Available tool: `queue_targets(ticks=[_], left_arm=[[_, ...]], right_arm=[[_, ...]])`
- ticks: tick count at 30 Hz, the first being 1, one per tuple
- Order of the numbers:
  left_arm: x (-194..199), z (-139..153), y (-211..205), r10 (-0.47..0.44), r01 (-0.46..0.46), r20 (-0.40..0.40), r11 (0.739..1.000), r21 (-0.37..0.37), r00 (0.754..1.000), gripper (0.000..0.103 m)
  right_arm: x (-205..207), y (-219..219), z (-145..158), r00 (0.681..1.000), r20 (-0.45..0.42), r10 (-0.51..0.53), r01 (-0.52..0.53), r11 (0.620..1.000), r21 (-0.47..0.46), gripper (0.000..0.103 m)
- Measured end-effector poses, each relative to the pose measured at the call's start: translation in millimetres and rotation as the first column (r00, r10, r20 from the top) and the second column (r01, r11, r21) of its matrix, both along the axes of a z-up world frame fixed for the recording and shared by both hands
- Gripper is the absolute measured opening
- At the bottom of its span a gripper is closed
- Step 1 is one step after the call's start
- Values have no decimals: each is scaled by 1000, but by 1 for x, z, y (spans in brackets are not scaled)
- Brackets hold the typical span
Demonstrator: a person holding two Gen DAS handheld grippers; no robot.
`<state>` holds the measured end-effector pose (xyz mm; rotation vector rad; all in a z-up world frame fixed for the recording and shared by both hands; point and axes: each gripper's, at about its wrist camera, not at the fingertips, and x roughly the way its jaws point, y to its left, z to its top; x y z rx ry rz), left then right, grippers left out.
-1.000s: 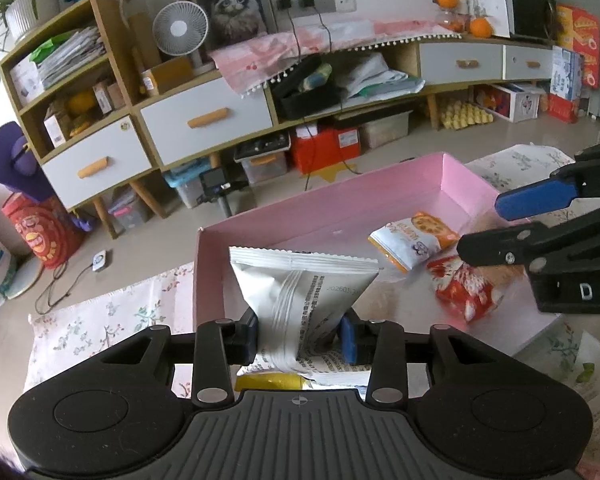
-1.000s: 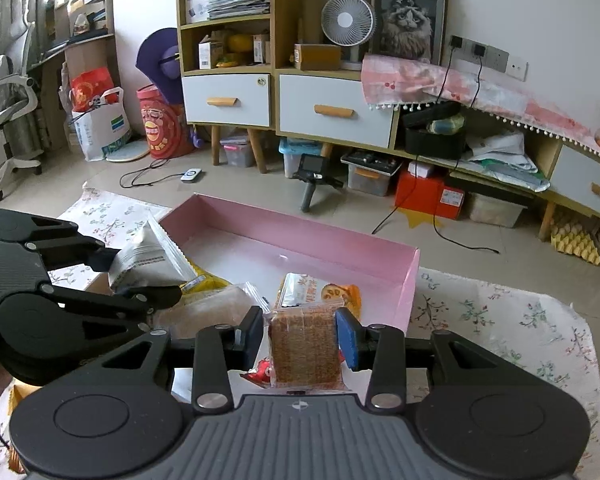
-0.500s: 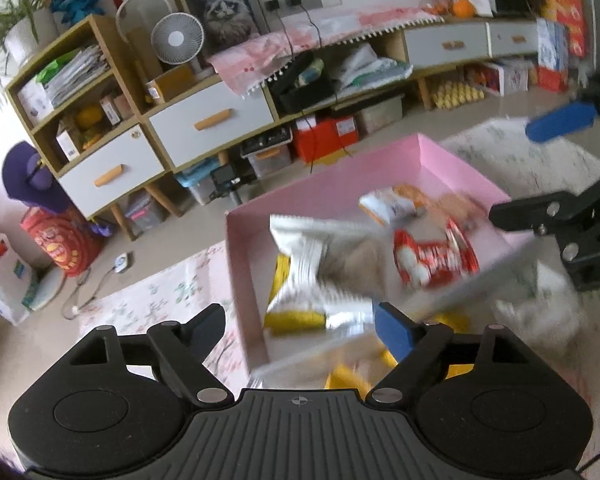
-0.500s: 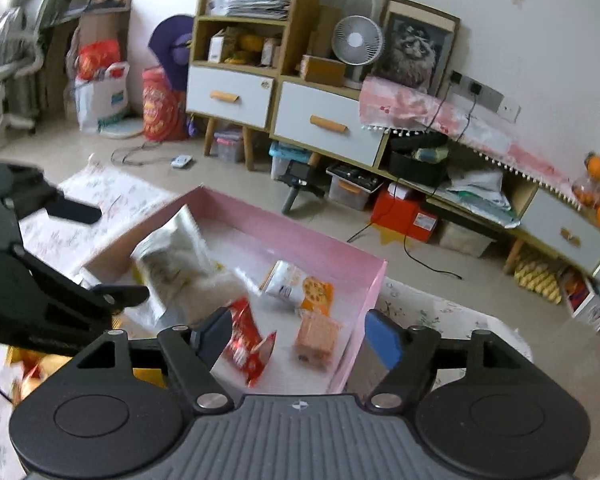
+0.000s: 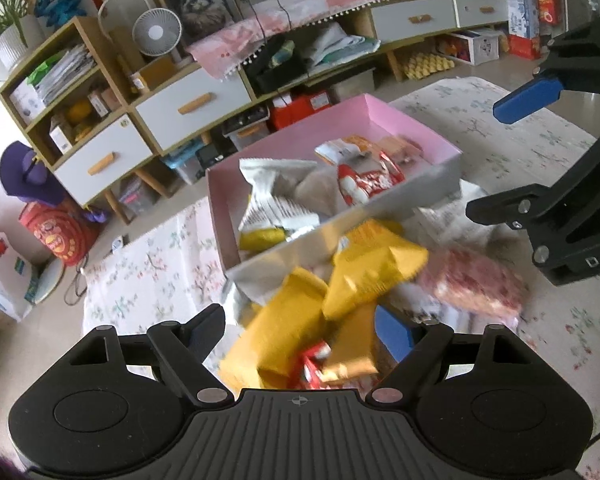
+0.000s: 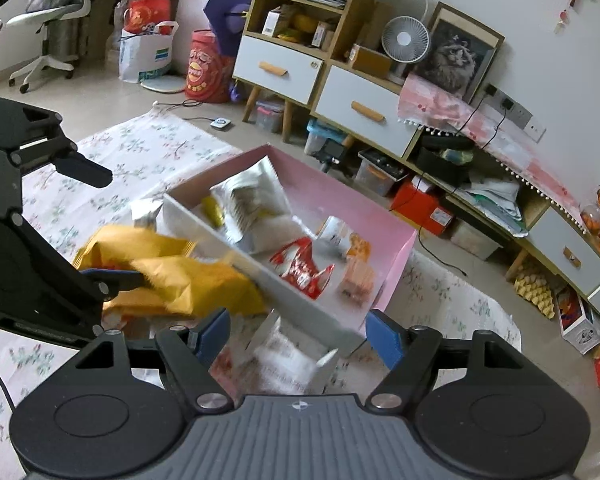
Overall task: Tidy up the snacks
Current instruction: 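Move both open grippers back over the snack pile, then grasp the red snack bag with the left gripper while the right grasps the pink-wrapped bar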
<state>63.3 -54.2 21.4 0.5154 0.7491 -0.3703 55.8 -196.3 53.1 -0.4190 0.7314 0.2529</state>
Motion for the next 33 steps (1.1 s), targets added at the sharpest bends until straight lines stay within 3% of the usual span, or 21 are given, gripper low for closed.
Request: queue_targets(ticks=[5, 9, 18, 26, 33], left_arm=[[-15, -9, 13, -24, 24, -8, 1000, -17, 1000, 84], [-24, -18, 17, -51, 51, -24, 999, 0, 998, 84], [-29, -40, 14, -87, 88, -96, 996, 12, 992, 83], [-25, -50, 7, -98, 101, -99, 995, 25, 990, 81], [-18, -56, -1, -103, 106, -102, 994, 23, 989, 72]], right_arm=[[-11, -3, -13, 1000, -22, -18, 18, 1000, 18, 58], [-20, 1, -29, 998, -53, 13, -15, 999, -50, 57], [-26, 4, -44, 993, -107, 43, -52, 995, -83, 57], [-28, 15, -61, 984, -156, 82, -102, 987, -125, 52], [-21, 18, -64, 983, -167, 71, -91, 989, -119, 45]])
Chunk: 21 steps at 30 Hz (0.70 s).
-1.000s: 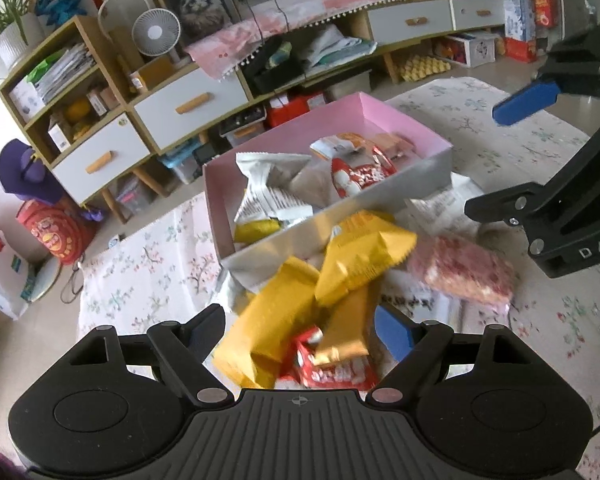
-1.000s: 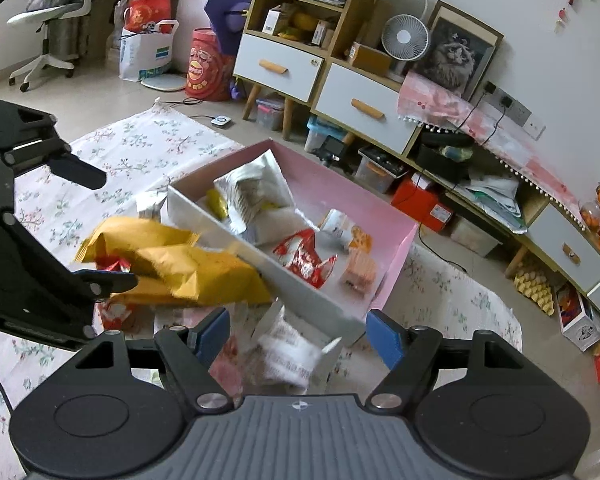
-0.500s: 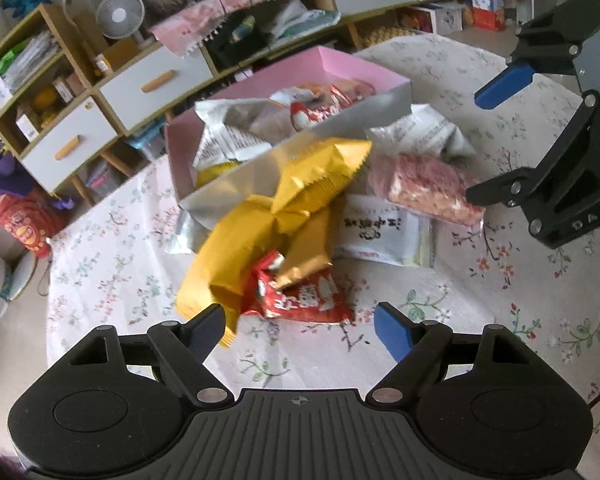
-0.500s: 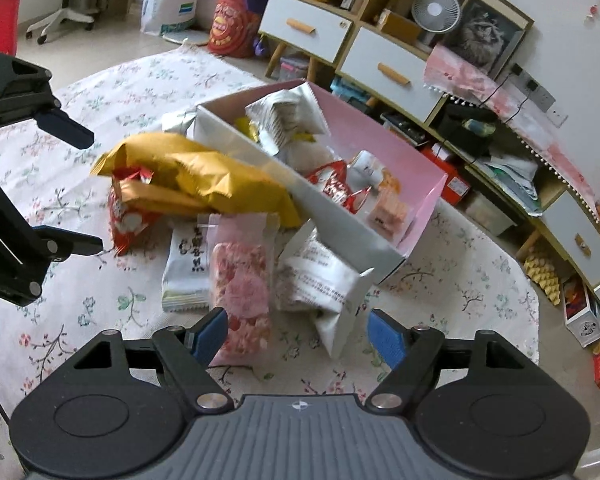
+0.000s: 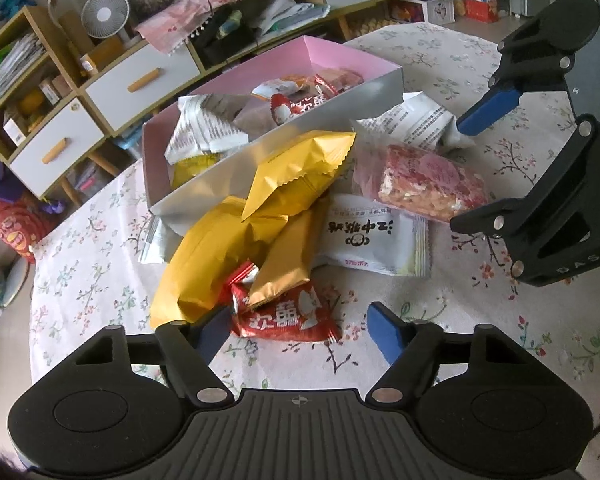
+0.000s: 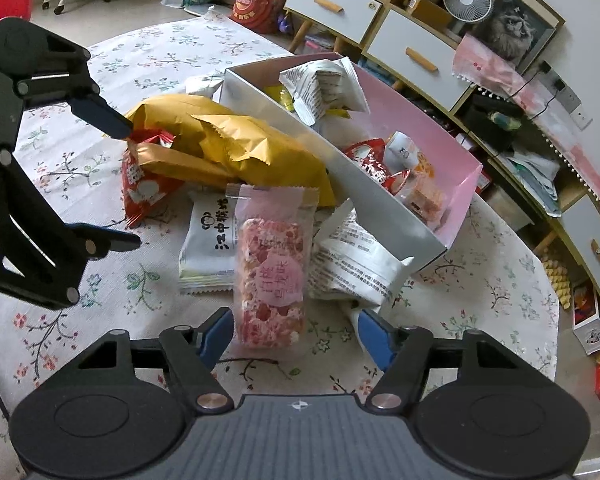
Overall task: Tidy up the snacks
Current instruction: 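Grasp the red snack bag with the left gripper while the right grasps the pink-wrapped bar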
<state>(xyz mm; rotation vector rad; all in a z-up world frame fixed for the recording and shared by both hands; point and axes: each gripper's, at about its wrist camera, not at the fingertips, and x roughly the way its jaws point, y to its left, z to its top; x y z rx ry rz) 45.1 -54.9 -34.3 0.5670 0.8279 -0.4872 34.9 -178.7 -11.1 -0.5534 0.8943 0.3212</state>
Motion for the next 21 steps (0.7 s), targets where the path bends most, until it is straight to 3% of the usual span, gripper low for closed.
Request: queue_targets(ticks=[11, 19, 21], left_arm=[[11, -7, 0, 26, -26, 31, 1000, -7, 999, 56], [15, -8, 3, 20, -18, 43, 999, -45, 999, 51], [16, -9, 3, 18, -16, 44, 999, -52, 999, 44]], right_arm=[[12, 1, -6, 1000, -25, -5, 5, 1000, 20, 33], [16, 1, -7, 1000, -25, -14, 15, 999, 45, 30], [16, 1, -7, 1000, -24, -15, 16, 999, 48, 30]])
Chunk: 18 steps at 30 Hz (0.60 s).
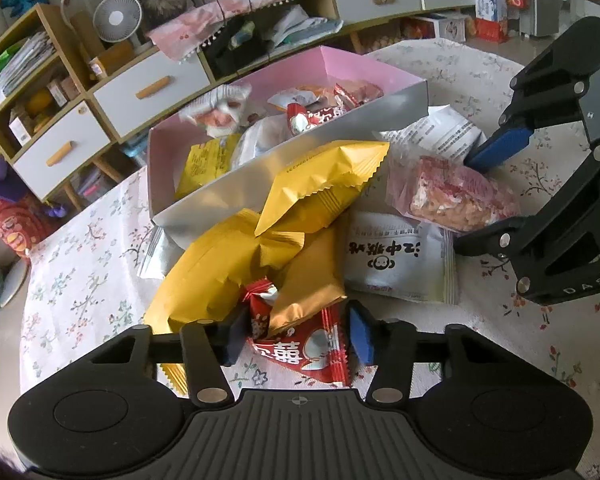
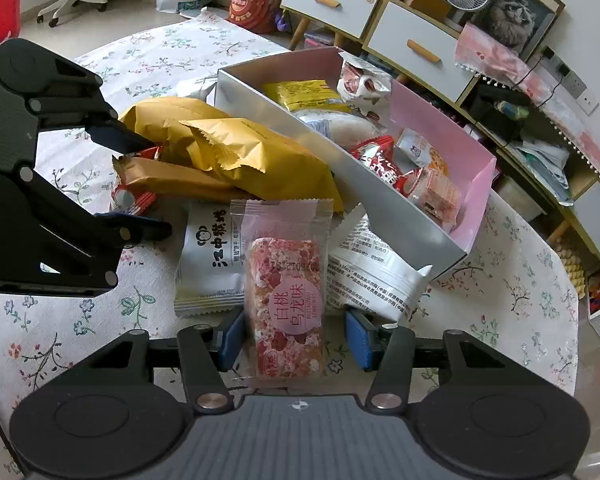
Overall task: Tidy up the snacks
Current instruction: 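Grasp the red snack bag with the left gripper while the right grasps the pink-wrapped bar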
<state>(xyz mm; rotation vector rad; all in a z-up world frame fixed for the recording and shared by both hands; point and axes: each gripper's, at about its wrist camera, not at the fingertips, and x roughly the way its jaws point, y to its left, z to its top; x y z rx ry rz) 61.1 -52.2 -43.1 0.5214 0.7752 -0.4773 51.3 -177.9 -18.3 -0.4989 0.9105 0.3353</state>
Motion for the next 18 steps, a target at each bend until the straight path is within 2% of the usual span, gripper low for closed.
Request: queue_targets(ticks=[4, 8, 18], left_arm=[[3, 1, 0, 8, -8, -14, 1000, -12, 1000, 40], [3, 2, 0, 19, -19, -30, 1000, -20, 999, 34], [-1, 4, -2, 30, -31, -43, 999, -13, 999, 33]], right_arm=[[1, 0, 0, 1000, -2, 1, -1, 1000, 6, 28], [0, 1, 1, 1000, -10, 7, -7, 1000, 17, 19], [-2, 4, 1, 1000, -7, 20, -20, 1000, 2, 15]])
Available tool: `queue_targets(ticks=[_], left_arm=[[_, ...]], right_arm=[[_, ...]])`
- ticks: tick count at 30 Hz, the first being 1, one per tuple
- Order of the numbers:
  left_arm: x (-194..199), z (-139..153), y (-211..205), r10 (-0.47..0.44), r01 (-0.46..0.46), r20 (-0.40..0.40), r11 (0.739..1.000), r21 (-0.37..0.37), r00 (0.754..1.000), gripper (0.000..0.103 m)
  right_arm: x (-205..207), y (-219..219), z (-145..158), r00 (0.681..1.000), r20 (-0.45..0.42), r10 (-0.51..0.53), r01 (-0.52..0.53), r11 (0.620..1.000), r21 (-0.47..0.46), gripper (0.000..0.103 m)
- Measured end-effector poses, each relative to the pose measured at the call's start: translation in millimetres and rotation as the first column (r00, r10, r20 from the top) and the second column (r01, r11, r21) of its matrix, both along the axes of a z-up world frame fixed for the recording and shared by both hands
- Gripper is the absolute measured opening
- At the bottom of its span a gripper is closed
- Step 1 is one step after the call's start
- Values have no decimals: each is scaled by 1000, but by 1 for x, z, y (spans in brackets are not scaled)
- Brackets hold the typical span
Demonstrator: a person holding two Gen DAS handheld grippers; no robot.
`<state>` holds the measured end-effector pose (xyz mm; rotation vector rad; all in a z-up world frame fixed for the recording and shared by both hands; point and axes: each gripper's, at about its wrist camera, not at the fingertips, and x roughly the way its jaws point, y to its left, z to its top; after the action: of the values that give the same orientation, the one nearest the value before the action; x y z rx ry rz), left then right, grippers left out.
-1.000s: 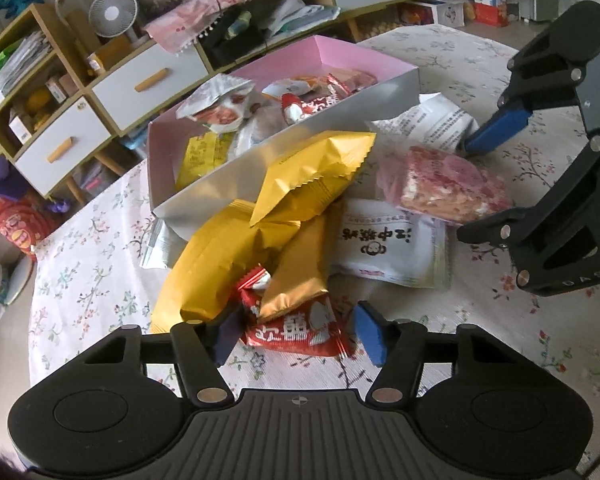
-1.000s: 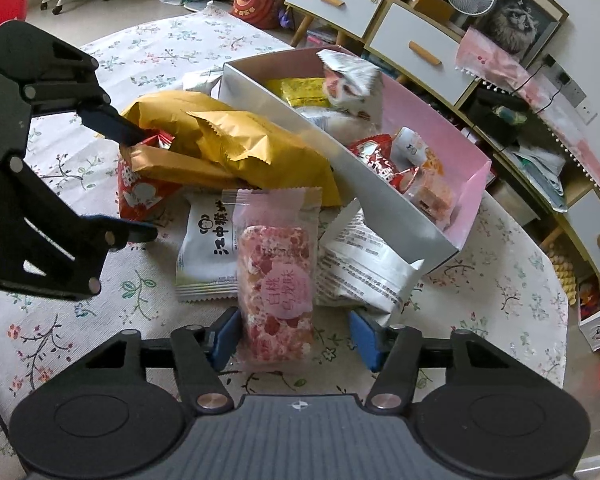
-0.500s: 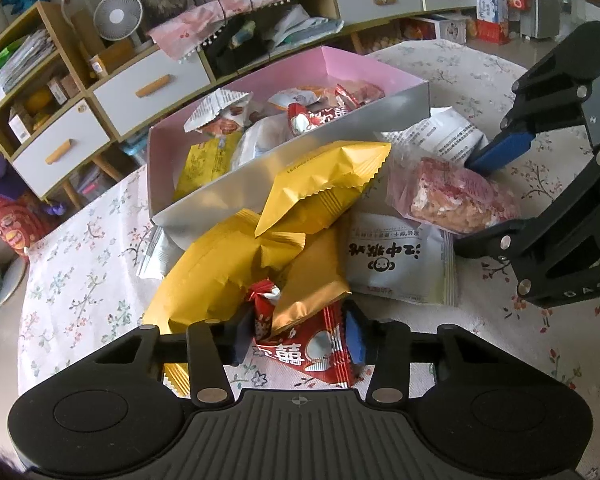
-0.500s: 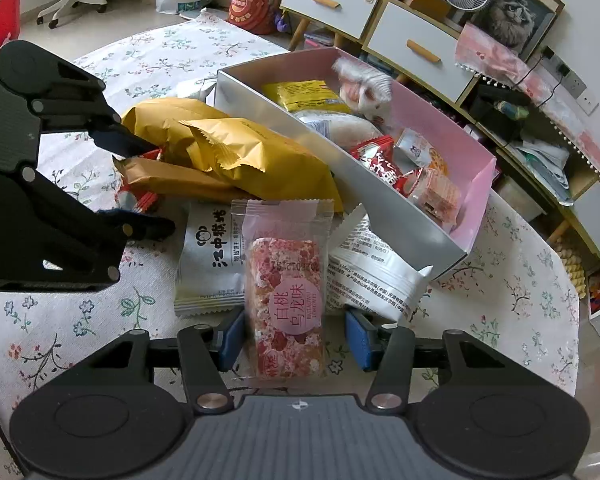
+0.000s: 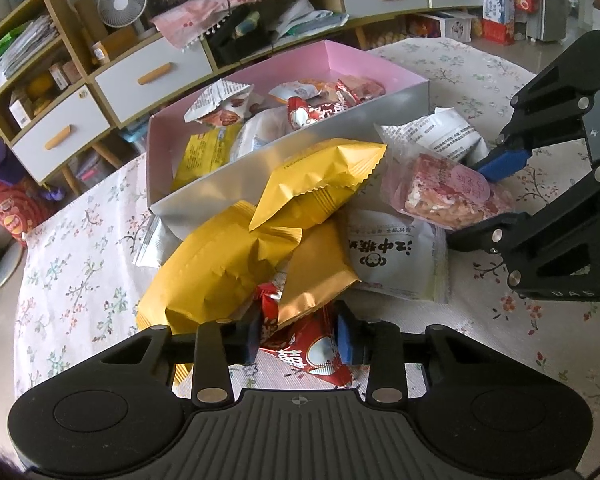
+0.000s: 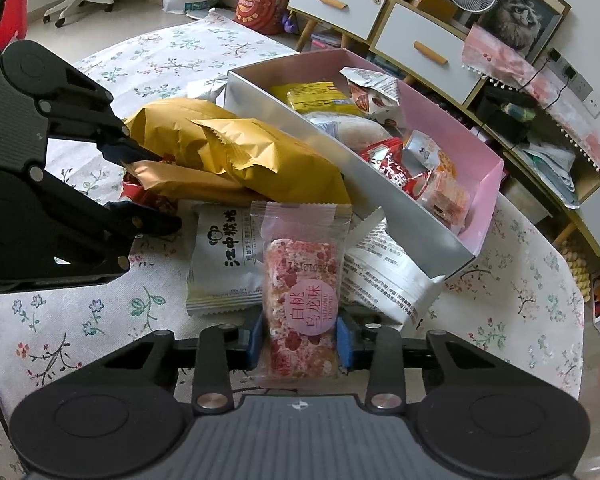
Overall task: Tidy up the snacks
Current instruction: 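Grasp the red snack bag with the left gripper while the right grasps the pink-wrapped bar, then carry the red bag and pink bar into the pink box and release both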
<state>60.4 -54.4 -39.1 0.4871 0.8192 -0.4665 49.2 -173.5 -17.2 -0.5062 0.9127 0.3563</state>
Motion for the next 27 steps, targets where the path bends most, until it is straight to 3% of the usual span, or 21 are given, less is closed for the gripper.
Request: queue_targets(ticks=[27], left_arm=[[-16, 27, 23, -7, 7, 2, 997, -81, 1000, 32]], right_arm=[[-9, -10, 20, 999, 42, 0, -1, 999, 37, 12]])
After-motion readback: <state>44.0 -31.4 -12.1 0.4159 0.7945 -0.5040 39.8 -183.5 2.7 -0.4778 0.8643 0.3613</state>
